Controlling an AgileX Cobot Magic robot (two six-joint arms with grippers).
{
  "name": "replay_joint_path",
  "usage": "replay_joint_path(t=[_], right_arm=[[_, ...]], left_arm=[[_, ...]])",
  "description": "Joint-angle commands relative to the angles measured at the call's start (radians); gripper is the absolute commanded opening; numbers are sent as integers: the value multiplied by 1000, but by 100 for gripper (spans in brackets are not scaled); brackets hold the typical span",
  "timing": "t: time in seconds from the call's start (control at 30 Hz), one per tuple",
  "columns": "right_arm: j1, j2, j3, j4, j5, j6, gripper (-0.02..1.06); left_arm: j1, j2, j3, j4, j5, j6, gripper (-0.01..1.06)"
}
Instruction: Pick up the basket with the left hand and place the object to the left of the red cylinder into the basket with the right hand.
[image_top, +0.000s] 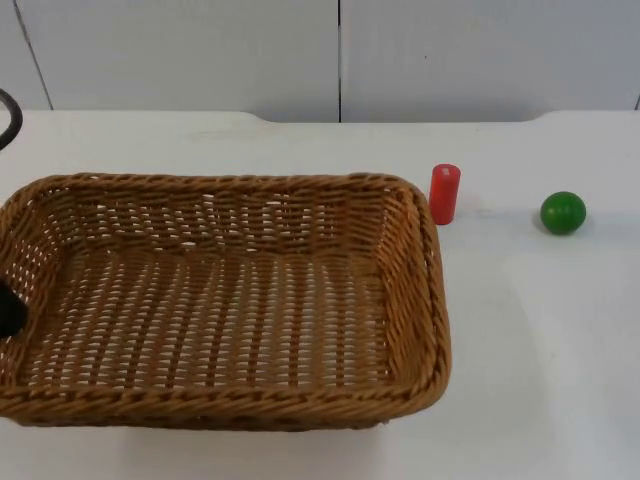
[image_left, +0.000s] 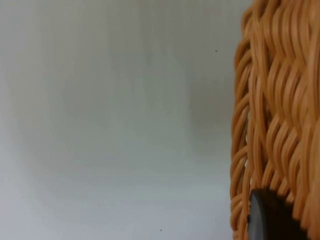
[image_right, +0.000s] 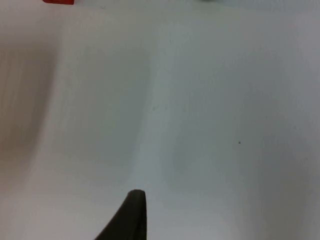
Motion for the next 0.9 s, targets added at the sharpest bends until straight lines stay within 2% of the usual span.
replay_joint_path(t=[0.0, 0.07, 0.2, 0.23, 0.3, 0.37, 0.4, 0.43, 0.53, 0.57, 0.63, 0.67, 0.7, 0.83, 0.87], right_arm=[[-4, 27, -49, 21, 31, -12, 105], [-4, 50, -78, 29, 44, -12, 105], [15, 169, -237, 77, 70, -12, 105], [15, 169, -237, 77, 70, -12, 105], [76, 258, -325, 74, 70, 4, 105], [185, 386, -436, 64, 60, 51, 105], [185, 386, -436, 64, 60, 51, 105], [224, 438, -480, 51, 54, 69, 105], [363, 640, -661, -63, 62, 167, 105], [363, 640, -661, -63, 62, 167, 105], [440, 783, -813, -127, 105, 228, 105], [486, 876, -931, -144, 140, 243, 105], [486, 876, -931, -144, 140, 243, 105], [556, 1122, -1209, -151, 182, 277, 105], [556, 1122, -1209, -151, 182, 277, 105]], left_arm=[[3, -11, 2, -42, 35, 13, 0], [3, -11, 2, -42, 33, 13, 0], [3, -11, 2, -32, 29, 13, 0], [3, -11, 2, -32, 29, 13, 0], [3, -11, 2, -25, 29, 13, 0], [3, -11, 2, -21, 25, 11, 0], [3, -11, 2, -21, 25, 11, 0], [3, -11, 2, -18, 25, 11, 0], [3, -11, 3, -14, 25, 9, 0], [3, -11, 3, -14, 25, 9, 0], [3, -11, 3, -2, 17, -2, 0], [3, -11, 3, -1, 17, -2, 0], [3, -11, 3, -1, 17, -2, 0], [3, -11, 3, -1, 4, -2, 0], [3, -11, 3, -1, 4, -2, 0]])
